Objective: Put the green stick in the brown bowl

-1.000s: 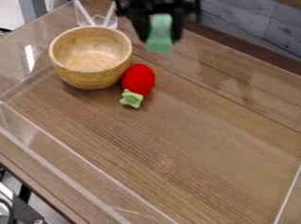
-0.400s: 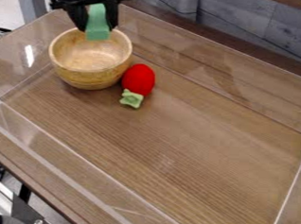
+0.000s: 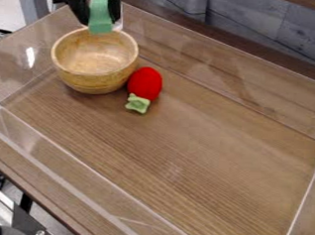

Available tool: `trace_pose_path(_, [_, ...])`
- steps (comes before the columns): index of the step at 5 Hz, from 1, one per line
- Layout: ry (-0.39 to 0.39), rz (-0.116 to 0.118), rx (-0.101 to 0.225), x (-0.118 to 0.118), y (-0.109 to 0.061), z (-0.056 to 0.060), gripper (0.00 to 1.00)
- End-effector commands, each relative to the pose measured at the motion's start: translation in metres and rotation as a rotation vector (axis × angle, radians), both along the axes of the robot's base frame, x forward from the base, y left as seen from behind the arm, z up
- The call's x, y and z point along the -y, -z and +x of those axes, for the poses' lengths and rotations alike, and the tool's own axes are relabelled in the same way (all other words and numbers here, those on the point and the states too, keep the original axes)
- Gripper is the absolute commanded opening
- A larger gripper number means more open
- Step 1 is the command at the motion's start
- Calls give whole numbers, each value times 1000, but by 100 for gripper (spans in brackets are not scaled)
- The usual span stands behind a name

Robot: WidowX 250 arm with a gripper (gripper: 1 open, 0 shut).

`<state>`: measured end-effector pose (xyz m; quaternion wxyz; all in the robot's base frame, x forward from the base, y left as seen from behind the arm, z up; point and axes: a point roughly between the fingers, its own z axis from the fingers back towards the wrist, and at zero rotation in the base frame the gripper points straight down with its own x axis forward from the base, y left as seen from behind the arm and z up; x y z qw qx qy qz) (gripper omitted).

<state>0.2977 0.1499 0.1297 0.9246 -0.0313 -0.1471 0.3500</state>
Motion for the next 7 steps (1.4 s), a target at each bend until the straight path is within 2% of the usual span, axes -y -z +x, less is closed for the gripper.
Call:
trace_pose_path(1, [-24, 24, 48, -15, -16, 5, 0])
trace_pose_path(2, [-40, 23, 45, -24, -13, 6, 0])
trace_pose_path(4, [-53, 18, 42, -29, -22, 4, 0])
trace_pose_path(6, [-13, 13, 42, 4, -25, -4, 0])
trace_pose_path(7, [-38, 34, 28, 2, -19, -5, 0])
